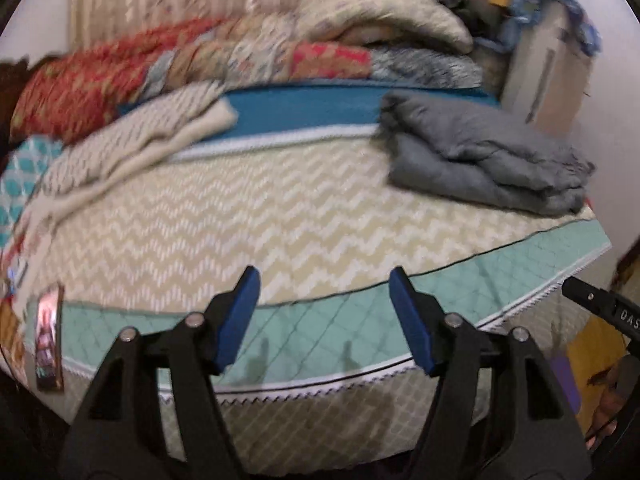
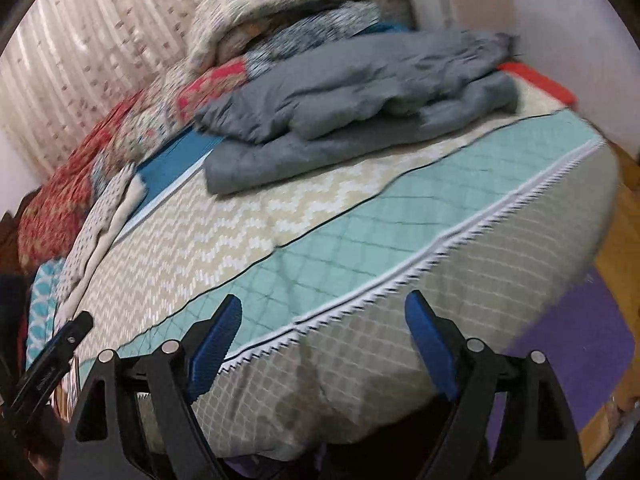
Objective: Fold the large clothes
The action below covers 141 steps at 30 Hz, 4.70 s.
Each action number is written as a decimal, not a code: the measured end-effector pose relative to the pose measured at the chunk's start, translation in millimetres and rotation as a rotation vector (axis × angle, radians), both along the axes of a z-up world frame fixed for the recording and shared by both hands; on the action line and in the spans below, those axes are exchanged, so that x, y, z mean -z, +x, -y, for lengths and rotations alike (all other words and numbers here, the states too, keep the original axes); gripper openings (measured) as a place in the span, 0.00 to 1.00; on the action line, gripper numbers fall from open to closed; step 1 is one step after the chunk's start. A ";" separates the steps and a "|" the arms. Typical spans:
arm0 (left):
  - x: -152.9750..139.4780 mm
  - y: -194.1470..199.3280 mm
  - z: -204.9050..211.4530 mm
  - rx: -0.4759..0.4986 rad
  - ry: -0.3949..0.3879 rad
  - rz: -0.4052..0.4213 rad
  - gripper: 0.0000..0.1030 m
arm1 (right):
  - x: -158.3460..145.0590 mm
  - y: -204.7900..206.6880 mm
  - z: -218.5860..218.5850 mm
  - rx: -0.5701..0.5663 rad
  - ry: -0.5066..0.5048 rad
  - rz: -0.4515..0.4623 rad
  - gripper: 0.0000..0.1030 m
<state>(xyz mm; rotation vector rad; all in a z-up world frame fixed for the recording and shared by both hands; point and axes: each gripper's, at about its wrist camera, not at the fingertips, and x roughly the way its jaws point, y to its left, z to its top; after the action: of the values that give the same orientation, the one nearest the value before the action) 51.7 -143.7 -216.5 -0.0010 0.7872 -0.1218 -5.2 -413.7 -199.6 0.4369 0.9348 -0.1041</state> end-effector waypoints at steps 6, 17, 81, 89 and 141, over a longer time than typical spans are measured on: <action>-28.2 -16.5 39.2 0.123 0.105 0.058 0.84 | -16.9 -47.2 25.4 0.143 0.004 0.014 0.45; -9.8 -31.0 60.5 0.133 0.141 -0.043 0.90 | 8.2 -55.5 24.6 0.112 0.106 -0.078 0.45; 17.0 -38.3 70.1 0.195 0.245 -0.133 0.91 | 22.2 -52.1 31.4 0.110 0.154 -0.098 0.45; 16.6 -38.2 72.0 0.204 0.260 -0.130 0.91 | 22.0 -51.9 31.4 0.110 0.151 -0.095 0.45; 23.1 -40.3 73.1 0.227 0.268 -0.135 0.91 | 25.1 -51.9 32.2 0.117 0.163 -0.107 0.45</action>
<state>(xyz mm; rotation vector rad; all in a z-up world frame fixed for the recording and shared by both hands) 11.4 -216.8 -239.7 0.3380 0.9325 -0.2326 -57.1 -445.9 -224.7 0.6421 1.0266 -0.1597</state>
